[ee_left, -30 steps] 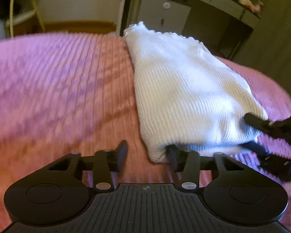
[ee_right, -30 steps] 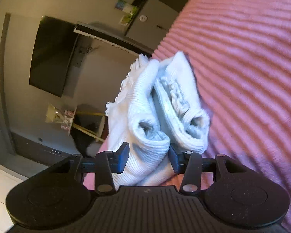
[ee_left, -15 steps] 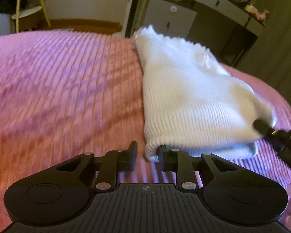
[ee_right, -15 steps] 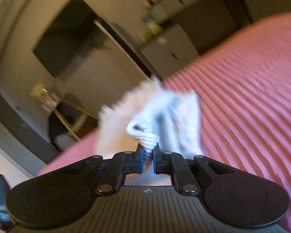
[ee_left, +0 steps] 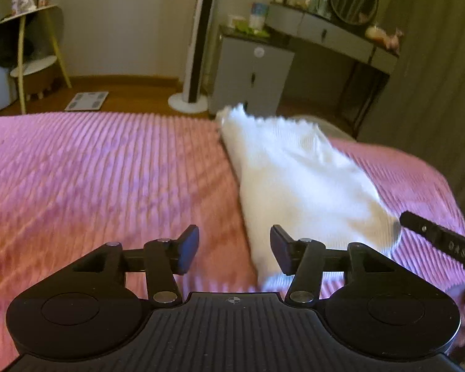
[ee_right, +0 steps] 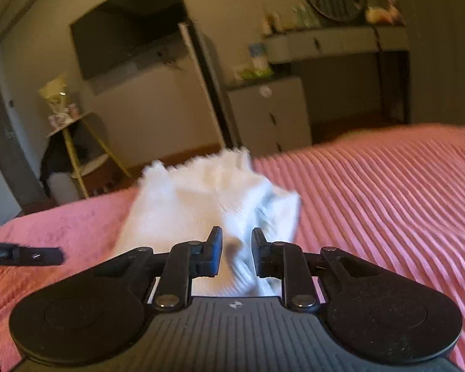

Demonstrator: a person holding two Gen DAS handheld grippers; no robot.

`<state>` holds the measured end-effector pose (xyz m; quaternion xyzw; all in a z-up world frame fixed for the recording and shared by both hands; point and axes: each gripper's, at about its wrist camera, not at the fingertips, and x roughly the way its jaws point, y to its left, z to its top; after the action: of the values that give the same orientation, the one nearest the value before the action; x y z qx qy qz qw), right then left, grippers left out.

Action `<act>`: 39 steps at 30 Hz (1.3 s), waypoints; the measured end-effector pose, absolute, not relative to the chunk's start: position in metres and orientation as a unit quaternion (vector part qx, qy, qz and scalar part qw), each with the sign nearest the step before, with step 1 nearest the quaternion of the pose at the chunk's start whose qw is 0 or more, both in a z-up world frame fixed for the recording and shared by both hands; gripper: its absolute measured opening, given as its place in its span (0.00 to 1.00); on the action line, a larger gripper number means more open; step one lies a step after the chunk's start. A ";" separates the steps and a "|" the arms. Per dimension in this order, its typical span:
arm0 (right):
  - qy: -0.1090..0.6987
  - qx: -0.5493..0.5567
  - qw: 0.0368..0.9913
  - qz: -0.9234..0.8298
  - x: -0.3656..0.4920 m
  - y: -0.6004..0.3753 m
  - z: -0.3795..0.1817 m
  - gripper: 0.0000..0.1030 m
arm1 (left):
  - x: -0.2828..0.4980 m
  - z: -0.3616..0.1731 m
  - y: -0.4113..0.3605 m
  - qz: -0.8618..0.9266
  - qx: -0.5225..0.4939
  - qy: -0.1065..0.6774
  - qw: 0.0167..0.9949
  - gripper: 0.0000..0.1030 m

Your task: Fold small clothes

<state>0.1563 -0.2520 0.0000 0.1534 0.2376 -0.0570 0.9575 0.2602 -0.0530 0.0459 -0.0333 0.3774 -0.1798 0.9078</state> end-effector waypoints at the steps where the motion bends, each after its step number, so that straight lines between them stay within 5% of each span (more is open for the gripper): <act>1: 0.238 0.149 0.958 -0.053 0.162 -0.249 0.001 0.19 | 0.265 0.044 -0.057 -0.175 -0.034 0.378 0.909 0.55; 10: 0.285 0.004 0.957 -0.057 0.210 -0.234 -0.024 0.18 | 0.311 0.010 -0.104 -0.178 -0.019 0.425 0.887 0.55; 16: 0.290 -0.047 0.954 -0.055 0.212 -0.243 -0.062 0.18 | 0.324 -0.009 -0.118 -0.168 0.014 0.424 0.890 0.72; 26: 0.253 -0.003 0.966 -0.049 0.229 -0.244 -0.012 0.19 | 0.330 0.012 -0.128 -0.172 0.066 0.375 0.909 0.71; 33: 0.302 -0.026 0.952 -0.040 0.284 -0.244 -0.031 0.19 | 0.351 0.002 -0.141 -0.167 0.067 0.381 0.907 0.75; 39: 0.284 0.049 0.956 -0.057 0.262 -0.272 -0.026 0.36 | 0.363 -0.005 -0.116 -0.176 0.010 0.405 0.897 0.87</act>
<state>0.2623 -0.2719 -0.0263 0.0489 0.2841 -0.0568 0.9559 0.3632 -0.1163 -0.0055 0.0097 0.4050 -0.1763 0.8971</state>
